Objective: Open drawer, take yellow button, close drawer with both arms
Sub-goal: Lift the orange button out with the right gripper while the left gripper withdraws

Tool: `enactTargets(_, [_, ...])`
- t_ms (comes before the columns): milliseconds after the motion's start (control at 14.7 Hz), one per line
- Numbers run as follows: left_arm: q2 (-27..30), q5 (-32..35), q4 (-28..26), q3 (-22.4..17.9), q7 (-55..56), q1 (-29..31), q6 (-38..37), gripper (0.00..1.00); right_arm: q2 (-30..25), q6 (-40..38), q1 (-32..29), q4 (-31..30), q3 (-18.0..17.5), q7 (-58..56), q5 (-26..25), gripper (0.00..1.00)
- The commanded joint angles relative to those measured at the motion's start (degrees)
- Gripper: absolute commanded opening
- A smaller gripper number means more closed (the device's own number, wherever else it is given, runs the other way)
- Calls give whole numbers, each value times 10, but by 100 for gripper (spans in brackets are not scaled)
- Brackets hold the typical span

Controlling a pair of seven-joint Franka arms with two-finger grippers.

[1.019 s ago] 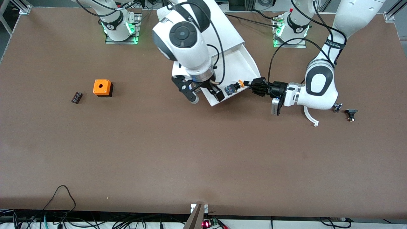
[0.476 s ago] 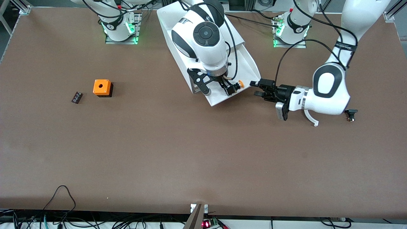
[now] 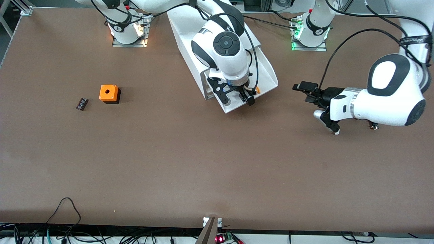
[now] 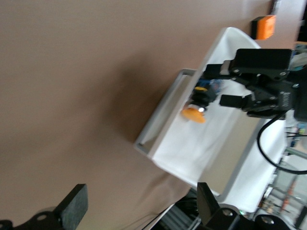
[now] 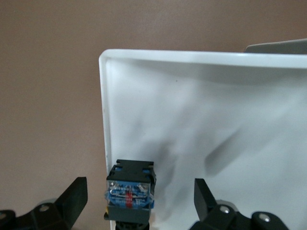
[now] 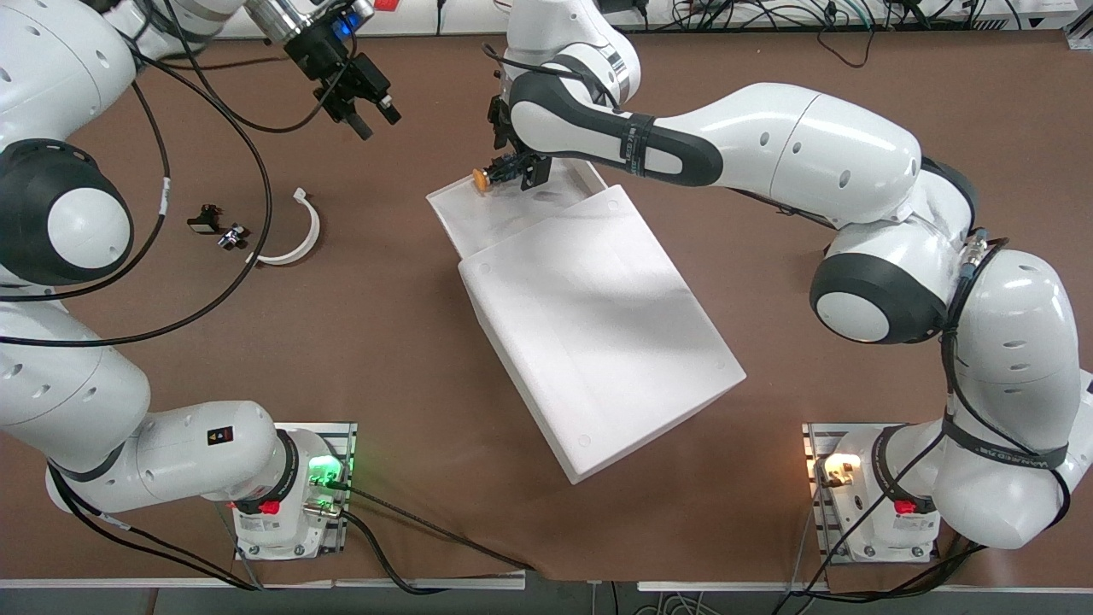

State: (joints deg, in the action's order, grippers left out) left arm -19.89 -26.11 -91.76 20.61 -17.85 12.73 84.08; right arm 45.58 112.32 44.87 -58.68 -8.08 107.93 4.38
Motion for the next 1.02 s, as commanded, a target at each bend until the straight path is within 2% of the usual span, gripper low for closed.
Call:
enactTargets(0, [-5, 70, 60, 1, 39, -1, -29, 100, 12, 1, 10, 26, 6, 15, -7, 87])
enactTargets(68, [-5, 87, 78, 1, 55, -1, -38, 100, 12, 3, 10, 26, 6, 15, -7, 75])
enactTargets(272, [-1, 140, 119, 10, 116, -2, -59, 100, 12, 4, 9, 26, 7, 12, -7, 31])
enactTargets(476, [21, 226, 130, 18, 155, -15, -64, 100, 11, 4, 9, 26, 7, 10, -7, 0])
enactTargets(748, [34, 336, 165, 22, 164, -30, -64, 100, -9, -41, 7, 40, 7, 4, -6, 0])
enactTargets(951, [31, 339, 185, 16, 163, -29, -59, 100, -46, -88, 0, 65, 4, -48, -3, 0])
